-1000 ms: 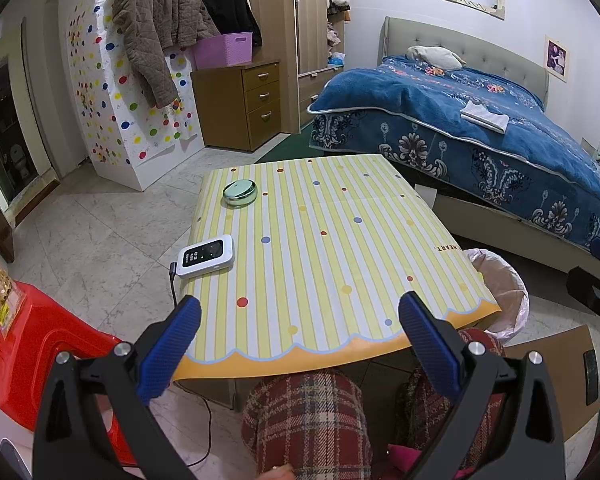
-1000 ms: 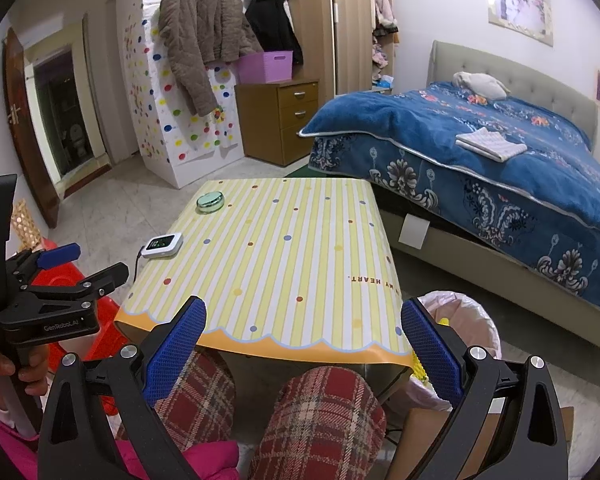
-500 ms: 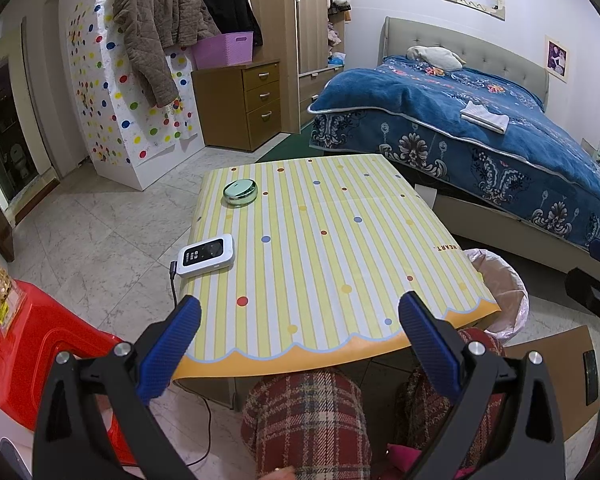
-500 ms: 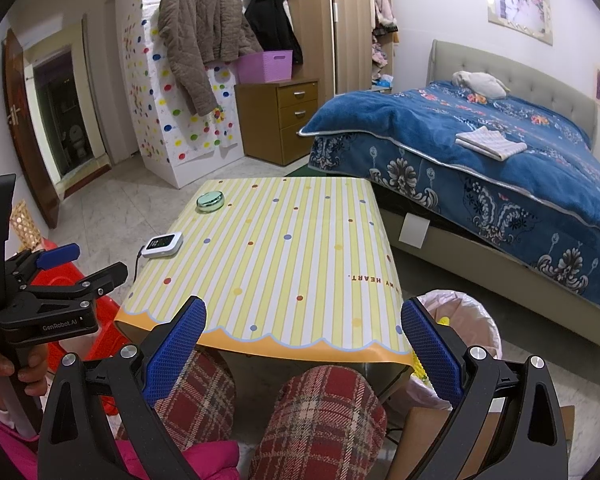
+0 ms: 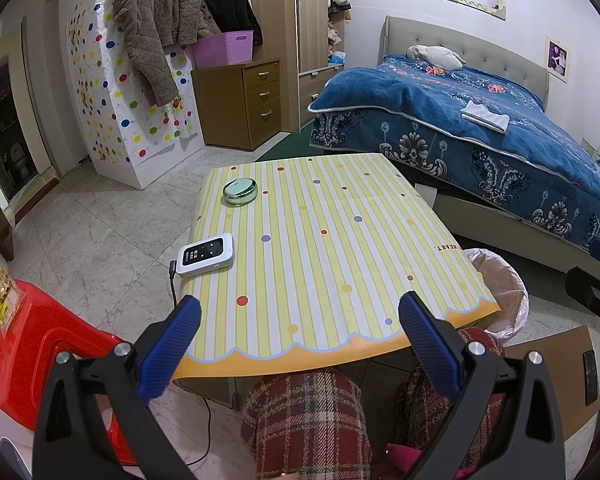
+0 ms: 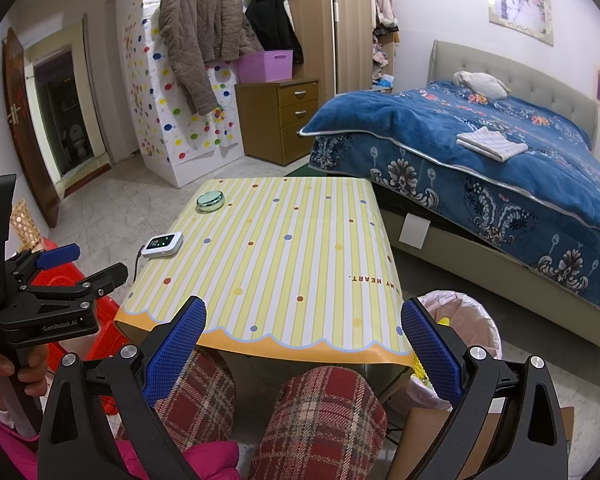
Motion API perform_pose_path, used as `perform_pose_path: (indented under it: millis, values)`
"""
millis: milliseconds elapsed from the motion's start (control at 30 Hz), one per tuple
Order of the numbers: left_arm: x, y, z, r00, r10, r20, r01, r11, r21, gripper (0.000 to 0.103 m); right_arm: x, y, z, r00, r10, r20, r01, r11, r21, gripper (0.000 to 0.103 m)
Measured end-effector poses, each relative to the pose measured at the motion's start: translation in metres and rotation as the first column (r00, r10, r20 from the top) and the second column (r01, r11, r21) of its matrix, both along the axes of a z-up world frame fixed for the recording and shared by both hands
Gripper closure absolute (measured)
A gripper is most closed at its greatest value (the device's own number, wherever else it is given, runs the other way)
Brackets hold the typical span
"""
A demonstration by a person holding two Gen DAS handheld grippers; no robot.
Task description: Collect trash
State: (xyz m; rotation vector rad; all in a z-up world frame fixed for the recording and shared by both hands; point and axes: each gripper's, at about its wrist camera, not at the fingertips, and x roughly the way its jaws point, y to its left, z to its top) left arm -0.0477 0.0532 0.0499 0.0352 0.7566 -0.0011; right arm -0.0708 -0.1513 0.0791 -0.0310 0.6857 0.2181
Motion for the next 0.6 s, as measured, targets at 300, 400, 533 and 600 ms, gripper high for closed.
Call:
perform_pose_path:
  millis: [300, 400, 533, 600]
  values:
    - [-0.001, -0.003, -0.005, 1.000, -0.017, 0.017, 0.017, 1.000, 0.004, 0.007, 0.001, 0.000, -0.005, 1.000, -0.003, -0.007, 0.003, 1.000, 0.011, 0.007]
    - [0.004, -0.006, -0.011, 0.999, -0.038, 0.005, 0.038, 0.999, -0.002, 0.007, 0.008, -0.013, -0.014, 1.000, -0.014, 0.004, 0.014, 0.999, 0.049, 0.007]
    - [0.017, -0.008, -0.038, 0.997, -0.039, -0.068, 0.036, 0.998, -0.044, 0.007, 0.018, -0.062, -0.048, 0.992, -0.127, -0.017, 0.128, 0.990, 0.057, 0.007]
    - [0.019, -0.010, -0.054, 0.994, -0.044, -0.100, 0.039, 0.998, -0.055, 0.007, 0.016, -0.102, -0.081, 0.969, -0.241, -0.053, 0.242, 0.970, 0.008, 0.007]
